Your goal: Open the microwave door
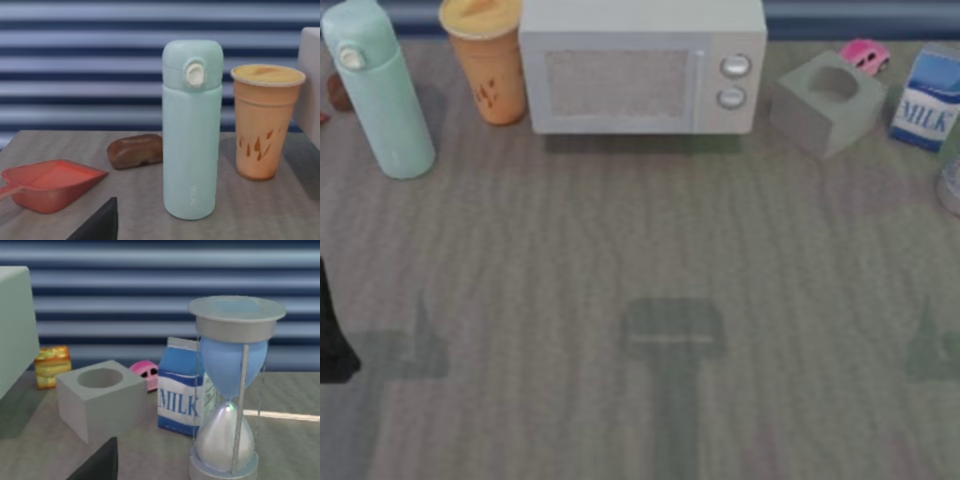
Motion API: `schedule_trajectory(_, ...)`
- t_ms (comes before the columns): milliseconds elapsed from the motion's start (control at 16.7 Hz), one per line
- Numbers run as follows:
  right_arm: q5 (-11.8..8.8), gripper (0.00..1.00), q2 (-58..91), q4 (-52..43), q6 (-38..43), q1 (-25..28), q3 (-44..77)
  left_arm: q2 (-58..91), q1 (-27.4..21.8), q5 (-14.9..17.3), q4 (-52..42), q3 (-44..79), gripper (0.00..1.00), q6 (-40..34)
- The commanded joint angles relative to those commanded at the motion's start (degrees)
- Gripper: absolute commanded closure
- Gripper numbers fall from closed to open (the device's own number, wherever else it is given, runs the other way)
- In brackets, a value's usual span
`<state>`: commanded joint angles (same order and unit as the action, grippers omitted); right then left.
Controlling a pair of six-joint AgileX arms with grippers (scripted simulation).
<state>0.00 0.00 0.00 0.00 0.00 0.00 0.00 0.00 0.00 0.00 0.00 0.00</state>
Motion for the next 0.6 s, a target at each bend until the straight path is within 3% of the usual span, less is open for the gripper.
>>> schedule_trajectory(300, 0.0, 0.00, 0.0, 0.0, 0.0, 0.0, 0.0, 3.6, -2.0, -1.7, -0.2, 3.4, 0.00, -1.0)
schedule_trajectory(600, 0.0, 0.00, 0.0, 0.0, 0.0, 0.0, 0.0, 21.6, -10.4, -9.0, -1.4, 18.8, 0.00, -5.3)
